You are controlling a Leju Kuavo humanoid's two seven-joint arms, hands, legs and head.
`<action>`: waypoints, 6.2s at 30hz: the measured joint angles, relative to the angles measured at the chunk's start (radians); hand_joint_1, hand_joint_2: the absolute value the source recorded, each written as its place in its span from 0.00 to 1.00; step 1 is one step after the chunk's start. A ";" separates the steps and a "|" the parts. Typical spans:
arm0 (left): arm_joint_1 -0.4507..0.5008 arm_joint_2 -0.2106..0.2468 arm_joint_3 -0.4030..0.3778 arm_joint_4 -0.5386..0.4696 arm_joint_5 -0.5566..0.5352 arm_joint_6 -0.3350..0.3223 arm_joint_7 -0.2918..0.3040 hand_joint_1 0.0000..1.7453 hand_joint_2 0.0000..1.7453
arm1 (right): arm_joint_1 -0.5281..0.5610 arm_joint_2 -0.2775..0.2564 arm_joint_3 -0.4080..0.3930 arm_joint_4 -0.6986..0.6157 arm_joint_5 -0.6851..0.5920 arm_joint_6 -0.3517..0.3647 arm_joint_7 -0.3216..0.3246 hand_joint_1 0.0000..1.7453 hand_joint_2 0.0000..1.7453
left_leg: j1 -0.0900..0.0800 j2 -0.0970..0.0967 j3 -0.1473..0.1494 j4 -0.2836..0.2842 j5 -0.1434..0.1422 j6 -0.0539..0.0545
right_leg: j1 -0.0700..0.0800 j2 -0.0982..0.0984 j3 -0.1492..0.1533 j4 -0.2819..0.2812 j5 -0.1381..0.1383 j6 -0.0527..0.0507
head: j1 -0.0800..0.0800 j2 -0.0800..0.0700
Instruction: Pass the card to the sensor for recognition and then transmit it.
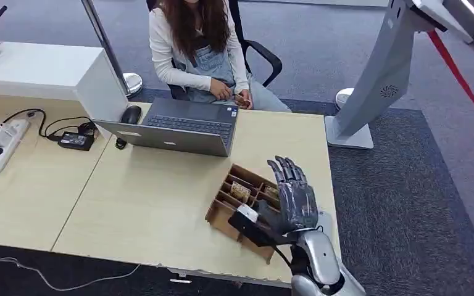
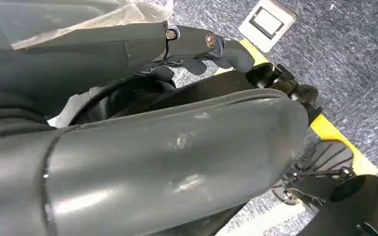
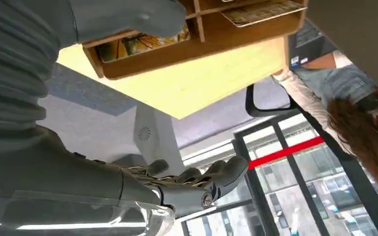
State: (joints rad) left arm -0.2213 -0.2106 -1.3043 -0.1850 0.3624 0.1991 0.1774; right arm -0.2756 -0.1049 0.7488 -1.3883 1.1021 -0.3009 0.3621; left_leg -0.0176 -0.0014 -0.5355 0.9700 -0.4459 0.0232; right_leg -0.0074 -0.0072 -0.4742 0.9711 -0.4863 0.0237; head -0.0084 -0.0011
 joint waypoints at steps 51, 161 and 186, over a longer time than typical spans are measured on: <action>-0.008 0.003 -0.055 0.000 -0.069 -0.094 0.000 0.00 0.00 | -0.228 0.223 0.224 0.164 -0.035 0.089 -0.027 0.24 1.00 | 0.001 -0.001 -0.001 0.000 0.000 -0.001 | 0.001 0.000 0.000 0.000 0.000 0.000 | 0.000 0.000; -0.045 0.008 -0.161 0.000 -0.492 -0.238 0.118 0.00 0.00 | -0.331 0.238 0.167 0.497 0.087 0.129 0.141 0.34 1.00 | 0.001 -0.001 -0.001 0.000 0.000 -0.001 | 0.001 0.000 -0.001 0.000 0.000 0.000 | 0.000 0.000; -0.051 0.007 -0.161 0.000 -0.565 -0.264 0.136 0.00 0.00 | -0.331 0.224 0.161 0.513 0.079 0.134 0.159 0.42 1.00 | 0.001 -0.001 -0.001 0.000 0.000 -0.001 | 0.001 0.000 -0.001 0.000 0.000 0.000 | 0.000 0.000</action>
State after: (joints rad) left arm -0.2721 -0.2037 -1.4652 -0.1846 -0.2022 -0.0649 0.3132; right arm -0.6062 0.1194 0.9098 -0.8755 1.1807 -0.1667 0.5211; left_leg -0.0169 -0.0022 -0.5369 0.9701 -0.4454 0.0225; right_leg -0.0069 -0.0075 -0.4749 0.9713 -0.4862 0.0232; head -0.0080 -0.0011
